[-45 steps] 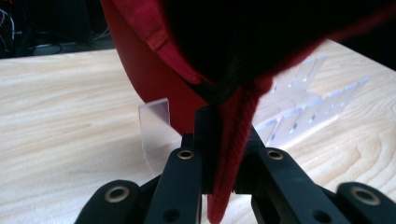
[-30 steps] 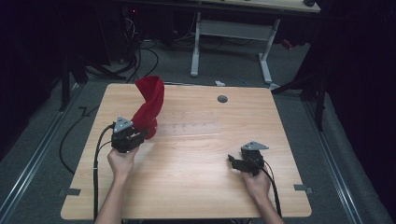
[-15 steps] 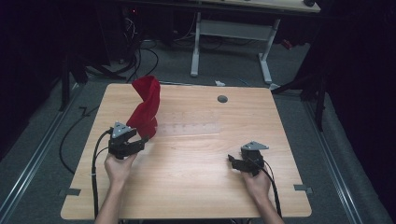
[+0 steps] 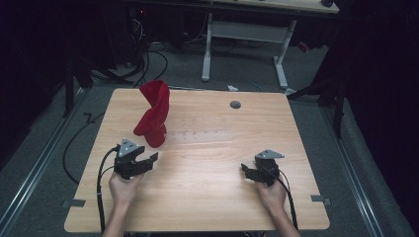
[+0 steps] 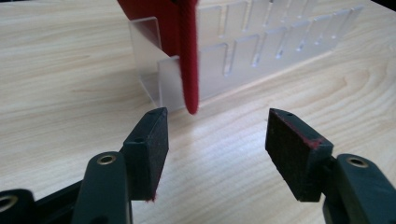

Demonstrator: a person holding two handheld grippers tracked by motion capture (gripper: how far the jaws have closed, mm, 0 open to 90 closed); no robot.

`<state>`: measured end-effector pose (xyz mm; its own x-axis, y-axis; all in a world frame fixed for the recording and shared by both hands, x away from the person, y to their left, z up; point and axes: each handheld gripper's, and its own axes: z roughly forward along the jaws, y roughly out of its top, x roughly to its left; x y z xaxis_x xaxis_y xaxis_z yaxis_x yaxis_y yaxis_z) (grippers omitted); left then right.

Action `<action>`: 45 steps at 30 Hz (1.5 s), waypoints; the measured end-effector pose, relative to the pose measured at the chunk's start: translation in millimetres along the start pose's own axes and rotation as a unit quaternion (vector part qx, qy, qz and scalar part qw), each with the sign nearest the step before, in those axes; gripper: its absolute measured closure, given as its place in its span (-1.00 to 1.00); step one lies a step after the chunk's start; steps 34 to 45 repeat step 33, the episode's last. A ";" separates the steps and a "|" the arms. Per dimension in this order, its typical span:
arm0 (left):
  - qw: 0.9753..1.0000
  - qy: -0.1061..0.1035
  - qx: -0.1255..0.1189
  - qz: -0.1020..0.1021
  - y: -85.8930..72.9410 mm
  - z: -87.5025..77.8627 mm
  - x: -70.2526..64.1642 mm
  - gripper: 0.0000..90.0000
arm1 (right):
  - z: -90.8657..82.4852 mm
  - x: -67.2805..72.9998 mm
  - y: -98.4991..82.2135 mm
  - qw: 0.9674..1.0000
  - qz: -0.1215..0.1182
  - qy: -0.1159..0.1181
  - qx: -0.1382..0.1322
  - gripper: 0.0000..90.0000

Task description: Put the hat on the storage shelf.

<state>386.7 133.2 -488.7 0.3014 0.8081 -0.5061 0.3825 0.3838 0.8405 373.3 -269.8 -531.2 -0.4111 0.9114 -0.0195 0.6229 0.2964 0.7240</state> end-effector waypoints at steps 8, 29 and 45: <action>1.000 -0.006 0.020 -0.010 -17.9 -1.5 -3.1 -0.12 | 0.0 0.0 0.0 1.000 0.000 0.000 0.000 -0.23; 0.997 0.040 0.058 0.040 -63.5 13.6 1.3 -0.23 | 0.1 0.1 0.0 1.000 0.000 0.000 0.000 -0.23; 0.996 0.041 0.064 0.054 -66.0 14.2 -0.5 -0.33 | 0.1 0.2 0.0 1.000 0.000 0.000 0.000 -0.23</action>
